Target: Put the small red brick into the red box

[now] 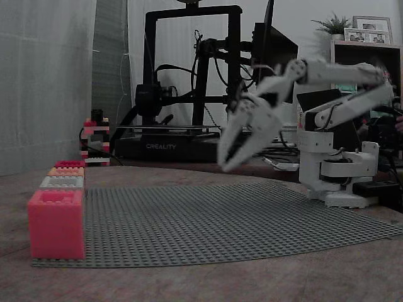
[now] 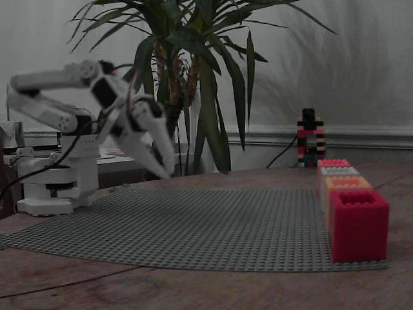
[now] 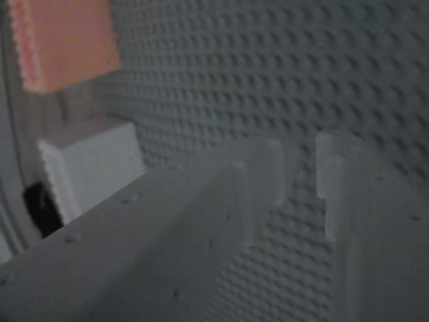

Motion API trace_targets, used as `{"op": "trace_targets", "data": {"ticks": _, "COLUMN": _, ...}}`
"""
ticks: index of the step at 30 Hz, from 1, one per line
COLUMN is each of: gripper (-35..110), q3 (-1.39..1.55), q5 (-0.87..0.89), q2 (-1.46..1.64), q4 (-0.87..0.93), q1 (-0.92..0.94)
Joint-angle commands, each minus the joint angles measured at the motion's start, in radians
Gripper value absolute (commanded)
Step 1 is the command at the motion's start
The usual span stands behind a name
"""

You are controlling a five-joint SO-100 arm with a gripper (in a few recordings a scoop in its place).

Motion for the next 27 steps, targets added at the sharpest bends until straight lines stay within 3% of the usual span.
{"op": "trace_targets", "data": {"ticks": 1, "gripper": 0, "q3": 0.035, "q5": 0.017, "q2": 0.183, "q4": 0.110, "q1": -0.021}}
{"op": "trace_targets", "data": {"ticks": 11, "gripper": 0, "q3": 0.114, "q5": 0.095, "q2": 0.357, "q4": 0.299, "q1": -0.037}}
{"op": "trace_targets", "data": {"ticks": 27, "gripper": 0, "q3": 0.120, "q5": 0.141, "q2": 0.364, "q4": 0.319, "q1": -0.074}}
